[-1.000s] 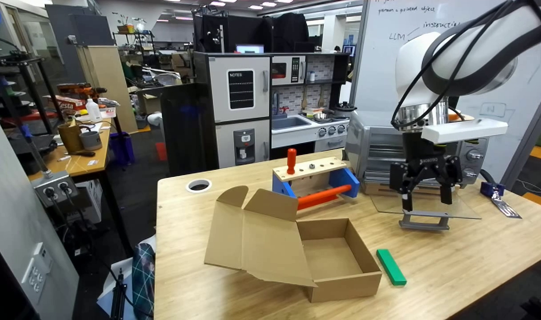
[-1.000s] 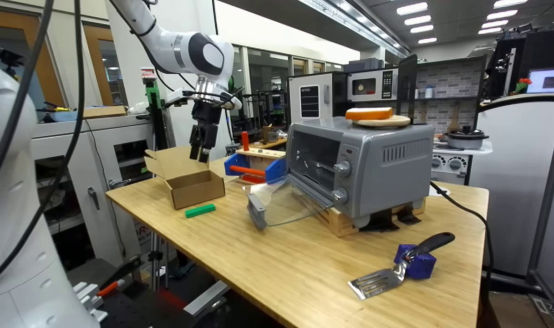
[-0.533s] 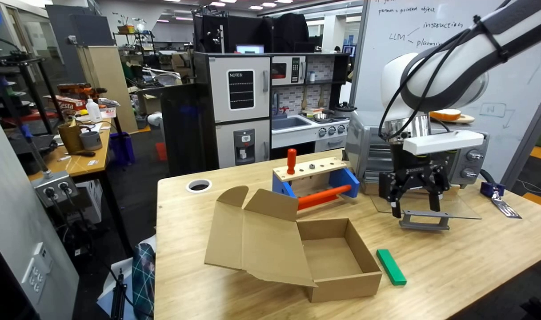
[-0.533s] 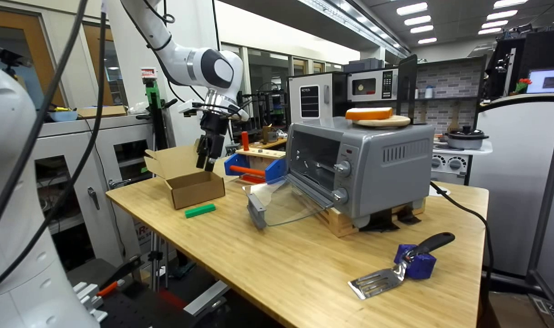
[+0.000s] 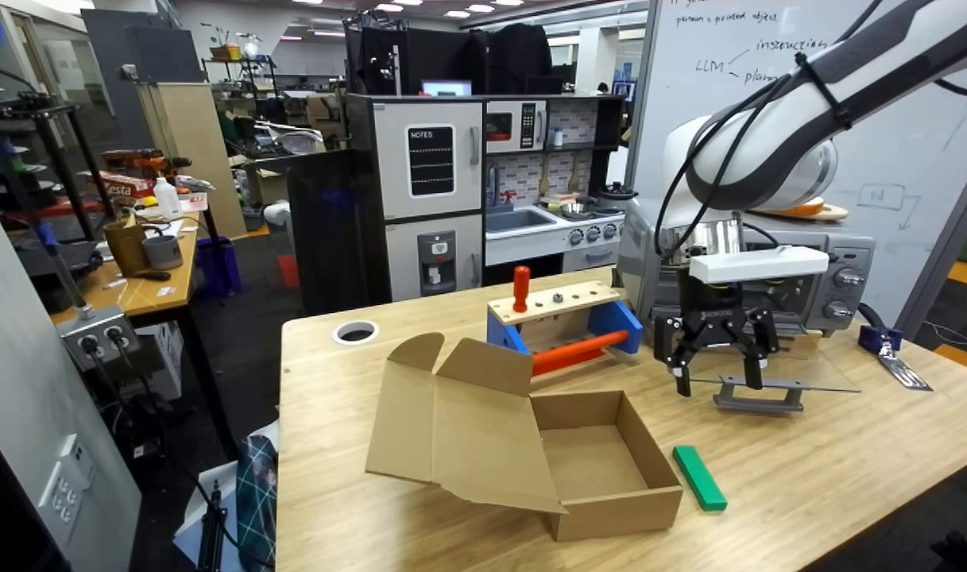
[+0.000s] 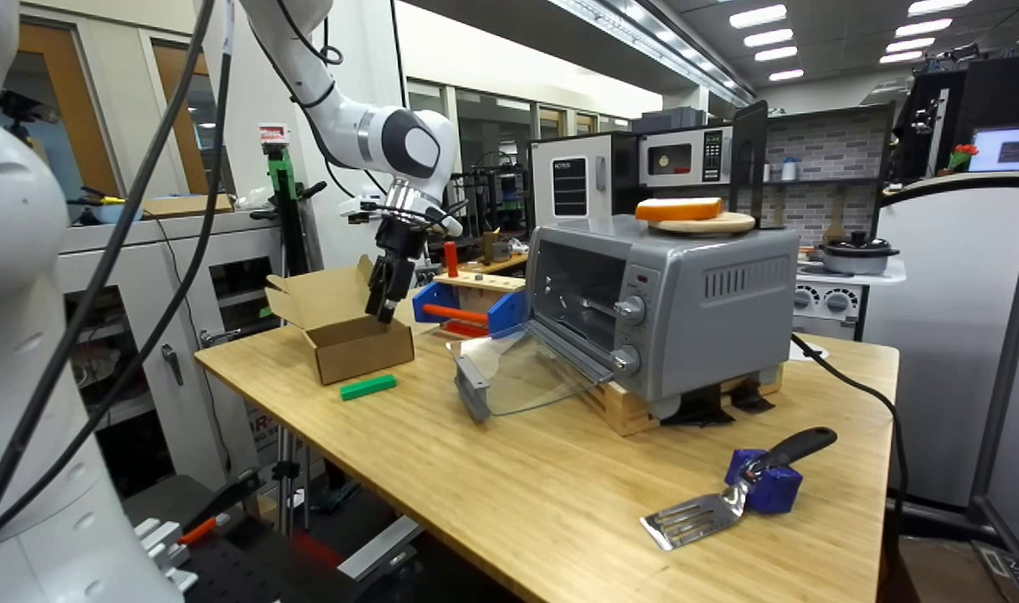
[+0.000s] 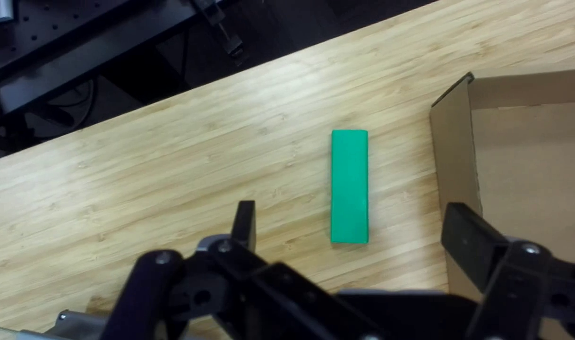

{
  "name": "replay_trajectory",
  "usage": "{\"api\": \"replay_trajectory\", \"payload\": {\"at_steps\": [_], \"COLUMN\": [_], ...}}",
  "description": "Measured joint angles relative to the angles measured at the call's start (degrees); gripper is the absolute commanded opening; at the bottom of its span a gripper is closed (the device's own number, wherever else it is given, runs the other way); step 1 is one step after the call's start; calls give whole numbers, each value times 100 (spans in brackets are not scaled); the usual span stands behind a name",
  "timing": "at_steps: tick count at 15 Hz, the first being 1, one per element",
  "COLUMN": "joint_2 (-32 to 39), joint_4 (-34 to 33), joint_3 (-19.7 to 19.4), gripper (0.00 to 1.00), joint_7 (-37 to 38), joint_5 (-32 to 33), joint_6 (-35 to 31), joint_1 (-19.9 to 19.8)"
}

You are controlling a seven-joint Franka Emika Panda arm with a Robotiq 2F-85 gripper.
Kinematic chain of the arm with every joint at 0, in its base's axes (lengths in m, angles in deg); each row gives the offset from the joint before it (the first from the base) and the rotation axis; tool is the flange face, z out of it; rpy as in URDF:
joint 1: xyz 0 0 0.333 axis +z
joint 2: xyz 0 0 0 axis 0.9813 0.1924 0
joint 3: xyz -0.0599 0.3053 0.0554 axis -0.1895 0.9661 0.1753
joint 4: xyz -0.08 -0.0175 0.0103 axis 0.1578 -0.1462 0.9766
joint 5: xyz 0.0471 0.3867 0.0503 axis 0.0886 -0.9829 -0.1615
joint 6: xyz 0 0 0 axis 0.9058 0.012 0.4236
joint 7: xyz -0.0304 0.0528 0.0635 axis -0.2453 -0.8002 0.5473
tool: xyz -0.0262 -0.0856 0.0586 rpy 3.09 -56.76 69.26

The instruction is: Pick the green object and put it in the box

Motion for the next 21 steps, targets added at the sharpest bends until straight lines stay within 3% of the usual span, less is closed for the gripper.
{"api": "replay_trajectory", "payload": {"at_steps": [7, 16, 21], "joint_2": [0, 20, 436], "joint_4": [162, 348, 167], "joint_3": [33, 19, 19], "gripper": [100, 100, 100], "joint_7": [-9, 4, 8], "joint_5": [-469, -208, -29], "joint_6": [2, -5, -136], "joint_1": [56, 91, 209]}}
